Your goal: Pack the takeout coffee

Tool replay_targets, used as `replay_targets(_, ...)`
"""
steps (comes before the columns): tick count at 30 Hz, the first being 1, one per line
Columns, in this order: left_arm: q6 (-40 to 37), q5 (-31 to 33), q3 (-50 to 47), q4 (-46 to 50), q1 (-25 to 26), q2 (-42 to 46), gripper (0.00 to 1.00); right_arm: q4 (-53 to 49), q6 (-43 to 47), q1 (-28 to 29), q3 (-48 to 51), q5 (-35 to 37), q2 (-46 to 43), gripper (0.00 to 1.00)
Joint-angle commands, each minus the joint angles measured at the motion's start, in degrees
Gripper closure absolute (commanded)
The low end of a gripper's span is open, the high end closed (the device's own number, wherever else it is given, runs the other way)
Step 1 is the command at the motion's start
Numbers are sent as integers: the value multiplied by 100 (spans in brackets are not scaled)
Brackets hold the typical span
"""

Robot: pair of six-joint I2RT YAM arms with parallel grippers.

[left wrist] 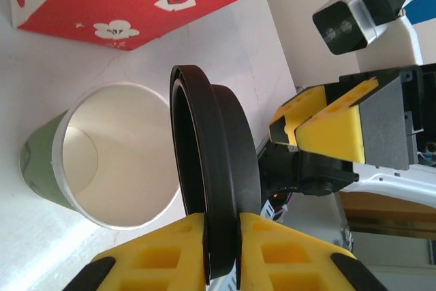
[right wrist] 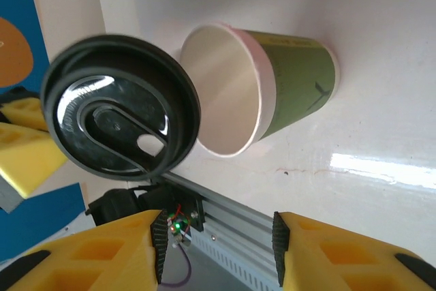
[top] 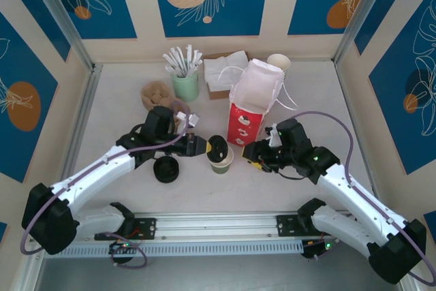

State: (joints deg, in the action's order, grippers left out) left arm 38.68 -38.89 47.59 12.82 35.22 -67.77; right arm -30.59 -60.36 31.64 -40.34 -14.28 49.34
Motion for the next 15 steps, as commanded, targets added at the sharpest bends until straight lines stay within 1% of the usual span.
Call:
replay_targets(1,290,-401,-97,-403,-116,-169,84,272,-34,-52,60,-189,20,52)
replay_targets(4,456,-538,-231,-701,-138,-277,84,345,32,-101,47,-213,122,52)
replay_targets(13,621,-776,-487,-1121,-266,-574,84,725,-45,-115,104,-263,528,52)
replay_targets(15,631,-854,-504,-1126,-279,-673,82,829,-73,-113,122,-292,626,52)
